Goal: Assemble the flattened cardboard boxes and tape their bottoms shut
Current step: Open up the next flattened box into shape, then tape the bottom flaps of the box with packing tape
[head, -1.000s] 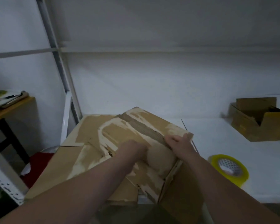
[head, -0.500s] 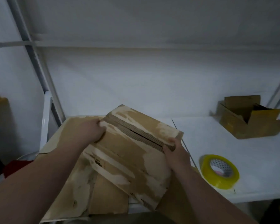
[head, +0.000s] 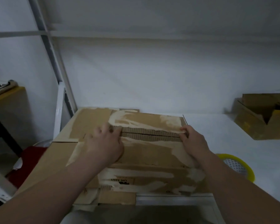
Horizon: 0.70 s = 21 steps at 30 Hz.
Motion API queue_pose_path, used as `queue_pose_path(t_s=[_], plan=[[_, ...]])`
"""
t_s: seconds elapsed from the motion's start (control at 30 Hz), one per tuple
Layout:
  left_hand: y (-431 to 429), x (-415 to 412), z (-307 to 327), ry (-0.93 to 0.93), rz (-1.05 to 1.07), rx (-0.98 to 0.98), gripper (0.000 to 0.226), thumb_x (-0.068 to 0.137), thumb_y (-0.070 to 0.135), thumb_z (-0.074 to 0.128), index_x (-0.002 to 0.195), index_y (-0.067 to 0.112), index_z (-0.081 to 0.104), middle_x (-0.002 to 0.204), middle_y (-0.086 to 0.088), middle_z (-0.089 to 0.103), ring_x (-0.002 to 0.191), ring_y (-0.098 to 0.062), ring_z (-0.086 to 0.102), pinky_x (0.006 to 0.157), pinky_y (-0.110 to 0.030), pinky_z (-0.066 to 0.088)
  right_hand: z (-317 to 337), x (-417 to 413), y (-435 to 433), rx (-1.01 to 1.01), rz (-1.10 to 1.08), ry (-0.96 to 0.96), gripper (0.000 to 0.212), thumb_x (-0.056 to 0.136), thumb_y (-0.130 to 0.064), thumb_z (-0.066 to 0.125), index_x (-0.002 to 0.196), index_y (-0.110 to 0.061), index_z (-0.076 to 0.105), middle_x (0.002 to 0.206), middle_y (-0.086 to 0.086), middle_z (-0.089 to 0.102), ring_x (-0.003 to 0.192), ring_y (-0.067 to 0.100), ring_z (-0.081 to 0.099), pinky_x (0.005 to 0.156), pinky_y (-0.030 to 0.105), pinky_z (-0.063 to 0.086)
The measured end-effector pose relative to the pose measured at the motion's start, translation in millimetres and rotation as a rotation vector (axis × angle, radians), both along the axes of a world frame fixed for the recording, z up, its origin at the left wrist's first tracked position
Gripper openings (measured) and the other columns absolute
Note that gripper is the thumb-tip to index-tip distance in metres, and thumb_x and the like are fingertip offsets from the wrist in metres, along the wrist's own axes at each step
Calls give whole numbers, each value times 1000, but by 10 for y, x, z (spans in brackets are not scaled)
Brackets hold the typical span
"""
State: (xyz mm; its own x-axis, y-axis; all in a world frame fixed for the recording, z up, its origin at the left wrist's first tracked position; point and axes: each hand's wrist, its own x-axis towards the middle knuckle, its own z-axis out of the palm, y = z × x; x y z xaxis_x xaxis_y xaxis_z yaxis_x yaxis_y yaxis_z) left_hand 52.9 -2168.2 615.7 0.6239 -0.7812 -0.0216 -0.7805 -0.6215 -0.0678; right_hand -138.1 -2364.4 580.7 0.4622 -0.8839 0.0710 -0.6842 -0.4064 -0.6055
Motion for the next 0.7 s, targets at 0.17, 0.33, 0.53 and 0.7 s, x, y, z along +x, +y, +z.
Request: queue_pose_path(t_s=[0.17,0.33,0.53,0.7], plan=[[-470,-235,-83,120,-392,107,73,89,72,21,151,39,0,161,2,-10,147,-26,-10,115,-60,-3,-15,2,0,-6,-55,-59,20,97,-27,50,114,-18,53,96,3,57,83,19,48,68,28,36],[-661,-413,-153,147,-430,155,97,74,87,22,151,35,-6,161,4,-11,147,-24,-9,115,-59,-3,-42,42,-18,-26,-147,-111,15,94,-23,55,107,-15,55,103,5,62,91,22,54,71,28,39],[-667,-467,-159,159,-491,226,106,60,93,28,146,48,-14,159,-2,-19,146,-30,-14,114,-60,-7,-19,128,-48,48,-200,-166,19,94,-24,51,110,-17,57,105,2,61,98,22,56,80,34,46],[-685,-408,-159,183,-525,258,112,62,89,46,146,46,-15,158,-3,-23,145,-32,-19,113,-61,-9,-141,-234,-215,138,-301,-262,27,98,-24,42,116,-11,58,108,7,60,97,23,51,77,28,36]])
